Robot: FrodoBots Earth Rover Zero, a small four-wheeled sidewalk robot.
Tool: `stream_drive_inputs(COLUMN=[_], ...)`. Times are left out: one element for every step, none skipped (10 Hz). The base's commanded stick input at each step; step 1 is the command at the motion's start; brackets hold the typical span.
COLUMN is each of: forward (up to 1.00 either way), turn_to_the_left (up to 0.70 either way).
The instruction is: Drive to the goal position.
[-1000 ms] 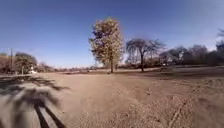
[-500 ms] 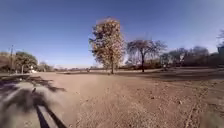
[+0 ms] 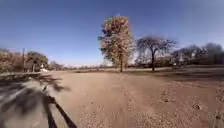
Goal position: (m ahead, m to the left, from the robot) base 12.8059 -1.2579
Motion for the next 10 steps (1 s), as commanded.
stream_drive_inputs(forward=[0.5,0.5,0.5,0.5,0.5,0.5,0.5,0.5,0.5,0.5], turn_to_the_left=[0.0,0.0,0.0,0.0,0.0,0.0,0.0,0.0,0.0,0.0])
